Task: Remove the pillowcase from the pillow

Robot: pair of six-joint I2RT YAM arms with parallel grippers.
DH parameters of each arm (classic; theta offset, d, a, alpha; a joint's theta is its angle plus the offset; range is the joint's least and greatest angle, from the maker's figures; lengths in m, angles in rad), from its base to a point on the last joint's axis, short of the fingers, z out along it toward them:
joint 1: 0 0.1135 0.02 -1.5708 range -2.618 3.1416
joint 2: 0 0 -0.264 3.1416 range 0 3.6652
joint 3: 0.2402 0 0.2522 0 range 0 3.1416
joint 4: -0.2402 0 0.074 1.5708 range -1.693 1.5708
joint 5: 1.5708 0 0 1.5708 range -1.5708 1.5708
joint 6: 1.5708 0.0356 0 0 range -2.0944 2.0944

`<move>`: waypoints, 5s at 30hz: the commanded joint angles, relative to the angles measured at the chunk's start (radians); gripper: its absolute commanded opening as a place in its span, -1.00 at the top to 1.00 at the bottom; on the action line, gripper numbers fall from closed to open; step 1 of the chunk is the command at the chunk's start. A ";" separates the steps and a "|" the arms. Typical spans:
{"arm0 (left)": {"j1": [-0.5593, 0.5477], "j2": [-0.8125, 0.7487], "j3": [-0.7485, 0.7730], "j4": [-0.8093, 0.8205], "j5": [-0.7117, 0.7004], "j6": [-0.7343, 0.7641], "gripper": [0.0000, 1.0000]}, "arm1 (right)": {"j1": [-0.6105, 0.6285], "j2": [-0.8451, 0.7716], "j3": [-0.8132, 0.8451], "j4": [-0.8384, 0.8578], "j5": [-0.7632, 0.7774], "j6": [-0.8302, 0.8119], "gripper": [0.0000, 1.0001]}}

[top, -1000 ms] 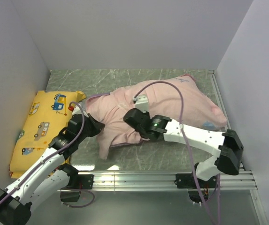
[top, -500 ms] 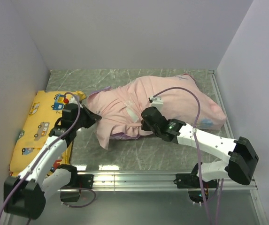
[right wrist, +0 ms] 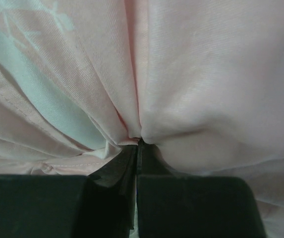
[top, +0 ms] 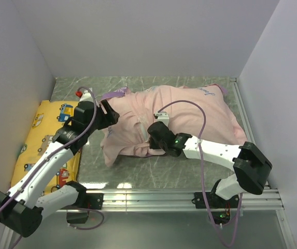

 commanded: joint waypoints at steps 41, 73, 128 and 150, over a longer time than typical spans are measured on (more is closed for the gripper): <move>-0.195 -0.052 -0.021 -0.197 -0.333 -0.066 0.99 | -0.225 -0.040 -0.104 0.048 -0.021 0.066 1.00; -0.543 0.512 0.379 -0.125 -0.609 -0.169 -0.55 | -0.161 -0.066 -0.121 0.129 -0.055 0.089 1.00; 0.132 -0.239 -0.587 0.267 0.056 -0.238 0.99 | 0.143 -0.123 0.391 -0.242 0.089 -0.231 -0.12; 0.128 -0.238 -0.566 0.234 0.027 -0.241 0.99 | 0.114 0.526 0.668 -0.260 0.083 -0.248 -0.67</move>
